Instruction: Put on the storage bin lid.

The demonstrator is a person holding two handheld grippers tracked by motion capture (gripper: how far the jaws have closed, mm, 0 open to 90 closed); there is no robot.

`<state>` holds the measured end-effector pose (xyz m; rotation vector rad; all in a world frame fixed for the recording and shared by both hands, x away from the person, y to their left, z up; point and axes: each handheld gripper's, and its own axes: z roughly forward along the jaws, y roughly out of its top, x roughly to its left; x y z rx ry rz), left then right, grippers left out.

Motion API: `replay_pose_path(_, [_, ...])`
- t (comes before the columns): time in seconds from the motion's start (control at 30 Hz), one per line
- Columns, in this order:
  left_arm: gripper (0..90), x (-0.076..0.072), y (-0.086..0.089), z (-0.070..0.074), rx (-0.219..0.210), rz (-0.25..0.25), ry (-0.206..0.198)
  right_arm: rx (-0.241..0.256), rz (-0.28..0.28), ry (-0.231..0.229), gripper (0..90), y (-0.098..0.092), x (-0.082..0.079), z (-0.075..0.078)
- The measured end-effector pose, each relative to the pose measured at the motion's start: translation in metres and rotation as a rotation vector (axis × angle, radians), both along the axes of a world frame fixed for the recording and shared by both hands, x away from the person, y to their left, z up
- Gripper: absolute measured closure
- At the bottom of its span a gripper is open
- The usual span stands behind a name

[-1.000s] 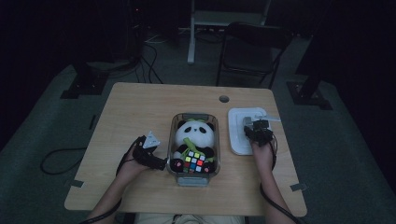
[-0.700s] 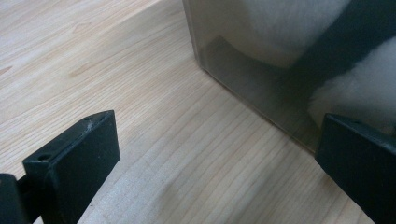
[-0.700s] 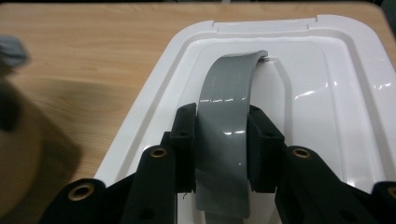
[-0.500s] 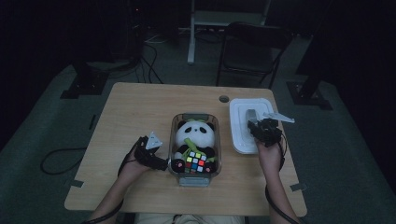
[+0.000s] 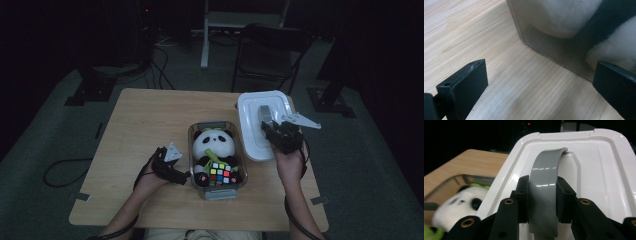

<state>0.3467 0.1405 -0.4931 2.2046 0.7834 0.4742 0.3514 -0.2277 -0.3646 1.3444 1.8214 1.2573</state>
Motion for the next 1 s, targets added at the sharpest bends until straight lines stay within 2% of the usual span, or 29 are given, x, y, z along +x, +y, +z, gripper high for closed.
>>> replay_pose_path(0.23, [0.5,0.0,-0.016,0.002,0.019,-0.04,-0.001,0.011,0.065,-0.02,68.5,0.012,-0.014,0.011])
replay_pose_path(0.37, [0.5,0.0,-0.03,0.003,0.013,-0.063,-0.003,0.012,0.106,-0.027,68.5,0.02,-0.023,0.014])
replay_pose_path(0.57, [0.5,0.002,-0.048,0.004,-0.002,-0.105,0.004,0.019,0.175,0.001,68.5,0.036,-0.032,0.009])
replay_pose_path(0.63, [0.5,0.002,-0.052,0.005,0.009,-0.109,-0.002,0.025,0.201,0.015,68.5,0.041,-0.033,0.007])
replay_pose_path(0.73, [0.5,0.002,-0.048,0.006,-0.005,-0.095,0.0,0.02,0.238,0.039,68.5,0.051,-0.035,0.003])
replay_pose_path(0.83, [0.5,0.001,-0.04,0.006,0.012,-0.072,-0.004,0.016,0.273,0.065,68.5,0.06,-0.036,-0.002])
replay_pose_path(1.0, [0.5,-0.001,-0.028,0.007,-0.002,-0.044,0.008,0.008,0.298,0.107,68.5,0.07,-0.035,-0.013])
